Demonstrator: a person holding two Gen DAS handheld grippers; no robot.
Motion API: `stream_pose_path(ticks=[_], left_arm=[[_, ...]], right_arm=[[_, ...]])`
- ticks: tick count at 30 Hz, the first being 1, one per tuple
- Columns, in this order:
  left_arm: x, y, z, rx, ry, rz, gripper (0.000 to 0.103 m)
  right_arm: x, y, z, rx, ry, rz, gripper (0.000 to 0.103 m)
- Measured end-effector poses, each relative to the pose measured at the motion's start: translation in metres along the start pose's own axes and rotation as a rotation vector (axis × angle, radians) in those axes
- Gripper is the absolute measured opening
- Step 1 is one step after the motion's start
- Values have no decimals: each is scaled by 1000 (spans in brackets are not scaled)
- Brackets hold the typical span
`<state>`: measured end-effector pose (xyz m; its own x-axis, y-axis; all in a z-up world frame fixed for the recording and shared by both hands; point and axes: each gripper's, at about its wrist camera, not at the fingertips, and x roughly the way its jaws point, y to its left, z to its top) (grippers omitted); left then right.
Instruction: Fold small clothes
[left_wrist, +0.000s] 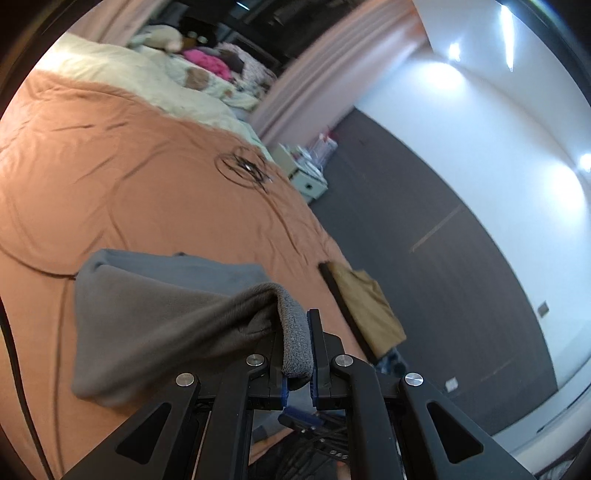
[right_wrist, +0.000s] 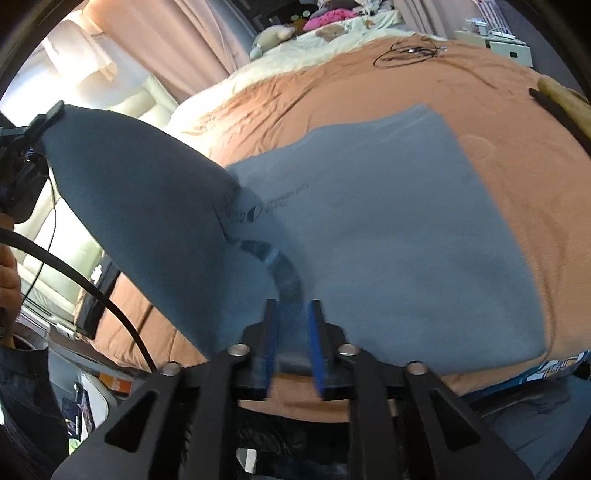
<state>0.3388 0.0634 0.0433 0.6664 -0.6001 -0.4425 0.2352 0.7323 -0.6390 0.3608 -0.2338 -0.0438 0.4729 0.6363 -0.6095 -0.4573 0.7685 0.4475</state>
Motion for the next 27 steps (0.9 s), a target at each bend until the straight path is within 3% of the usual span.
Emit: stream_pose_path(ticks=[1,2,11,19,23,25,27], left_arm=[[8,-5,-1,10,16,0,8],[19,-11,-4,21,37,-2,8],[107,-38,-25,72,195,13,8],[178,-61,-44,112,329,-9,8],[213,-62,-53,117,373,29,8],[227,-57,-58,86,398,25,9],[233,-52,-62,73,411,15,21]], right_arm=[[-6,-4,-1,6,-15,0,52],[-15,-11,-3,15,-38,-4,57],[-53,-63,-27,113,-80,-16,57],[-72,-75,-41,144,-90,-19,57],[-79,-81,-43,153,-88,-17,57],[-82,-84,-45,157,-83,-11,57],[-82,-85,-45,155,-76,-3,57]])
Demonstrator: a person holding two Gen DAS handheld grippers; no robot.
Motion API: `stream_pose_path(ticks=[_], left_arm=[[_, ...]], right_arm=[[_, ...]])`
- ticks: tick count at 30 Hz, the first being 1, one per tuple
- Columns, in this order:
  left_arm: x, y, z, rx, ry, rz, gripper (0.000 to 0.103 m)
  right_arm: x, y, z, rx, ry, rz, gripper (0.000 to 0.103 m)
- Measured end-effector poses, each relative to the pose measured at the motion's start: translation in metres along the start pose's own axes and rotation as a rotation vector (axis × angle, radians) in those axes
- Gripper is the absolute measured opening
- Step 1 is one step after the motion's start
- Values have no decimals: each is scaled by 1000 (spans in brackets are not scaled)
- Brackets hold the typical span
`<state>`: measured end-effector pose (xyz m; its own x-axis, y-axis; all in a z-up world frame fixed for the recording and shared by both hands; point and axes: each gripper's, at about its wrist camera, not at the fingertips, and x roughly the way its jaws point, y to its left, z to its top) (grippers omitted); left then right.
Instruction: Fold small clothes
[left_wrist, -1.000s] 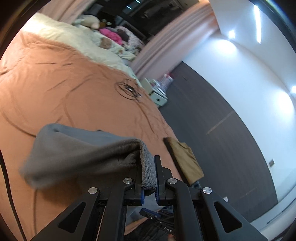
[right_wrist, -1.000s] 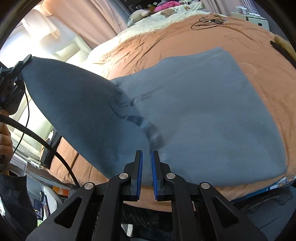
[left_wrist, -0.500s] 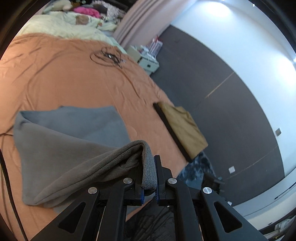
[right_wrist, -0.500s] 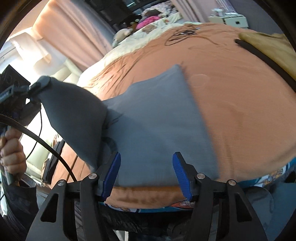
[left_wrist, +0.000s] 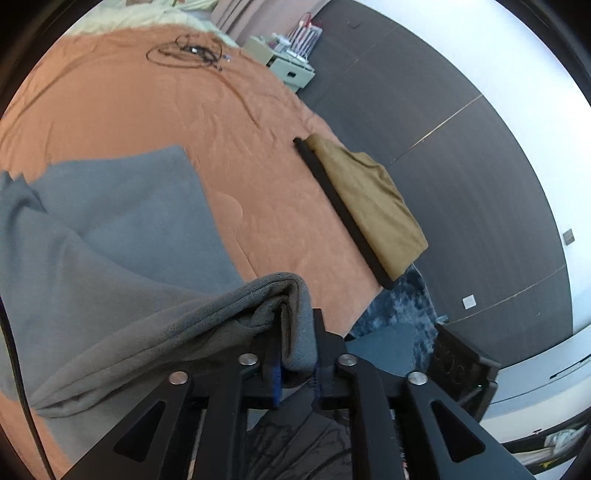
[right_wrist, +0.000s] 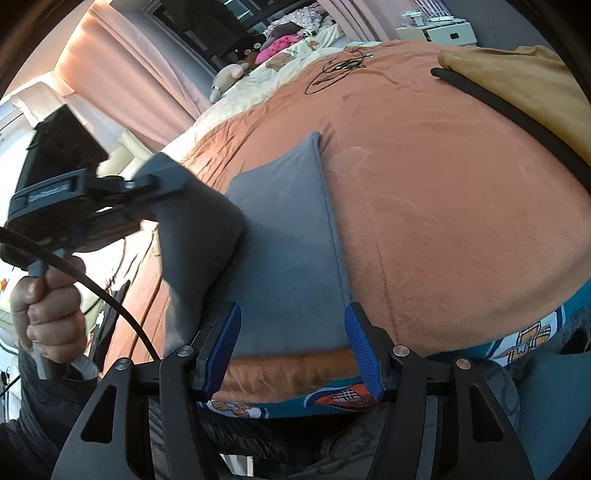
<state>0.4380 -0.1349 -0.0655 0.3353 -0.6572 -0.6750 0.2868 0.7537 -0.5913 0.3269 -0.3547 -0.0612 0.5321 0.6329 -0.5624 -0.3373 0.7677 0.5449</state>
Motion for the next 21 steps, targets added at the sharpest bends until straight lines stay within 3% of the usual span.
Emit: stream_pose_path(ticks=[4,6,12,19,21], left_arm=[[-8,10,-4,-14,-7,-59,49],[-19,16,-8,-20,-40,-31,64],[-56,66,-27,-118,-100,36,66],[-86,111,-67,-202,-122,134,66],[-91,119,-82,-212,-116,157,66]], right_arm=[[3,0,6,-13,16,29,57],[13,-2,12,-19,30,37,57],[35,7,21,-59,69,36,57],[40,0,34,-34,72,-33,57],[36,4,36,-51,61,-57,50]])
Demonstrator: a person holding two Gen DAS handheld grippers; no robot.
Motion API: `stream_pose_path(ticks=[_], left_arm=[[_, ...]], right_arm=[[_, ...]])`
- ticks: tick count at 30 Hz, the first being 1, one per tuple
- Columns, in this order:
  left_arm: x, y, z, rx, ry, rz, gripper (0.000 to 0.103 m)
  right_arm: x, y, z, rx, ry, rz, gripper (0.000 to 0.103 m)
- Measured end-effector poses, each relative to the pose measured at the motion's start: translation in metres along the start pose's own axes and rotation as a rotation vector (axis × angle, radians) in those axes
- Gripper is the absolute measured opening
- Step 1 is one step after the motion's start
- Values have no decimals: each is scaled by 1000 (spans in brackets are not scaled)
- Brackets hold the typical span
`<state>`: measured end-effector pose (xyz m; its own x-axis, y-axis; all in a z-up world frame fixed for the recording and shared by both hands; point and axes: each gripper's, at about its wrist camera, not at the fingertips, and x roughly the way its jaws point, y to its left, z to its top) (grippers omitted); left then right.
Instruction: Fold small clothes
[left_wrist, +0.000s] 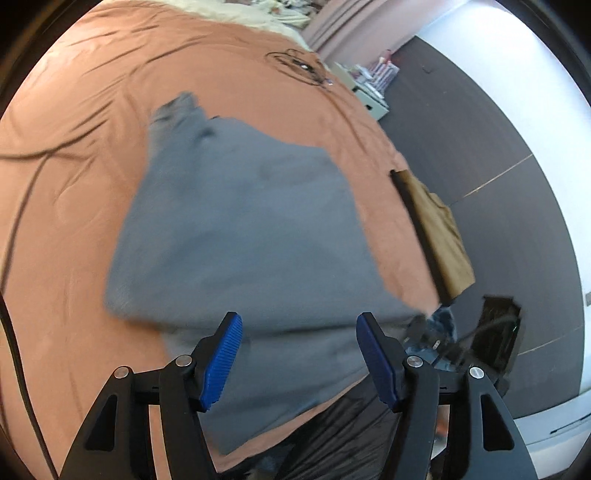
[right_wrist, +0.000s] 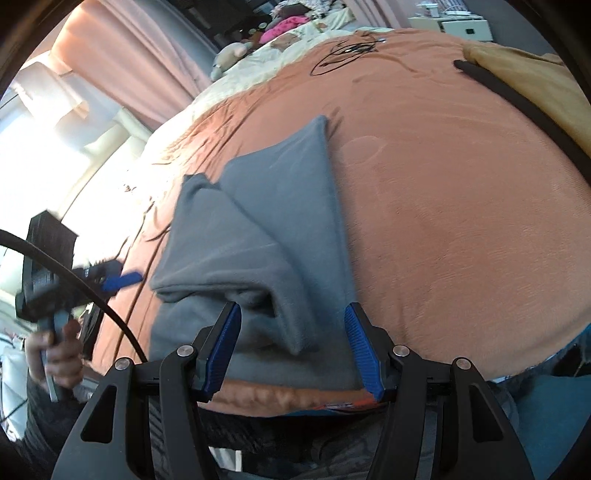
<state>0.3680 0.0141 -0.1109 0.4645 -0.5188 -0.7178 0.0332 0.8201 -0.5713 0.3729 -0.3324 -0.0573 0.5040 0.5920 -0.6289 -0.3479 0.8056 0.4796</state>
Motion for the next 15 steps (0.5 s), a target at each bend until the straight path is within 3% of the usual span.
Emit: stream_pose_path(ticks=[2,11,15], left_arm=[[-2,8,-11,-7,10,15,66],[3,30,-48,-67,35,44,66],[3,34,-62,-79,45,66,66]], right_arm=[[-3,5,2,-36,10,-19,38],[8,50,10,-283,111,-177,38],[28,81,13,-459,167,-303,38]])
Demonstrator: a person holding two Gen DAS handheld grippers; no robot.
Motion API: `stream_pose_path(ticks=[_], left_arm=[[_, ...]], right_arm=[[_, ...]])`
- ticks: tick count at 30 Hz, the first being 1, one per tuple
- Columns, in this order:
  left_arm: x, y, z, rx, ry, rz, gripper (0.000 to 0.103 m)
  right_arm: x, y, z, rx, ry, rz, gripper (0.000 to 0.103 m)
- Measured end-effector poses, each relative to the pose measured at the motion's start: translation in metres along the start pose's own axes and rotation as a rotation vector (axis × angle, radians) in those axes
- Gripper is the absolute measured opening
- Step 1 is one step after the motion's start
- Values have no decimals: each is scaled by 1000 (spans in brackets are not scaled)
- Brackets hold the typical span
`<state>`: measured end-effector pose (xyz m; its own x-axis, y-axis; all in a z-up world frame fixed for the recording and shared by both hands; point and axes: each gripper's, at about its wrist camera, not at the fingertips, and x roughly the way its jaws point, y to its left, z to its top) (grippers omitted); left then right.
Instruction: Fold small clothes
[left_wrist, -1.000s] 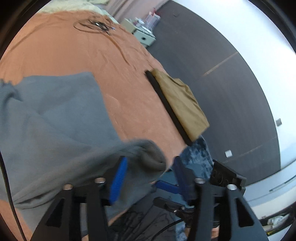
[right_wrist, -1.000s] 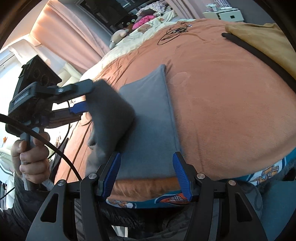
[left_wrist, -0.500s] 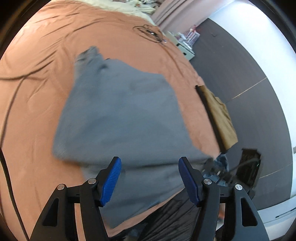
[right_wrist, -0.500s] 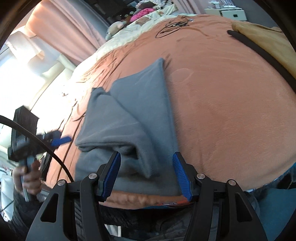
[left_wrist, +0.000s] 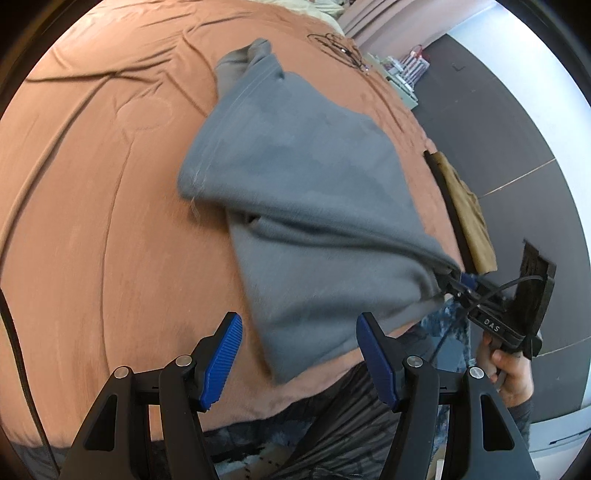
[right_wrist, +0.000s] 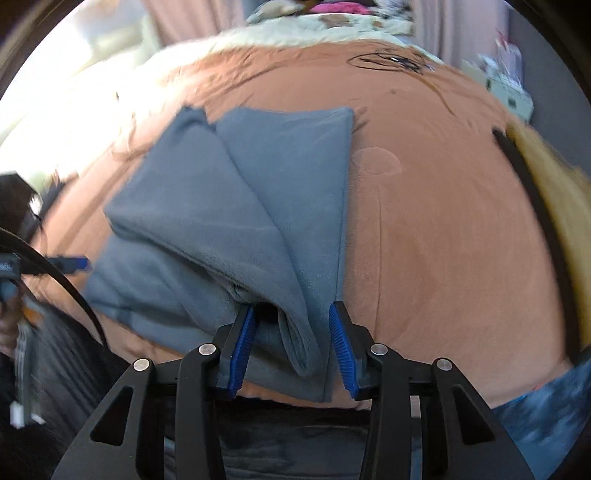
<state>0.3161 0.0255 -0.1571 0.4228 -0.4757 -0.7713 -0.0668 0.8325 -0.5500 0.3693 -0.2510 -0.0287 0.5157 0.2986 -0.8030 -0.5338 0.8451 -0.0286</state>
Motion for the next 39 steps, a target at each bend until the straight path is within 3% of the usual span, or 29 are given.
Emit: stream_pose_path(ticks=[6,7,8,10,17,21,29,39], left_arm=[[2,-2,-14,11,3,32,66],[2,-2,-15,14,4,37,66],[2,-4,-17,21,3,45,66],[2,-6,-20,31,1,58,66],[14,-26,-24,96,17,95,66],[26,-43,-24,137,17,125,84],[57,-63,-25,152,3,246,97],[63,-63,-25,28,-108,316,98]], right_arm=[[5,43,17,-197,18,-134,37],[1,44,21,-193,13,-118,23],[-3,42,25,-172,10,-91,16],[-12,34,30,-116,-13,-35,12],[-38,-13,47,201,-50,309,8],[-49,-19,57,283,-77,426,8],[-59,-36,61,381,-129,539,8],[-49,-50,47,413,-160,575,8]])
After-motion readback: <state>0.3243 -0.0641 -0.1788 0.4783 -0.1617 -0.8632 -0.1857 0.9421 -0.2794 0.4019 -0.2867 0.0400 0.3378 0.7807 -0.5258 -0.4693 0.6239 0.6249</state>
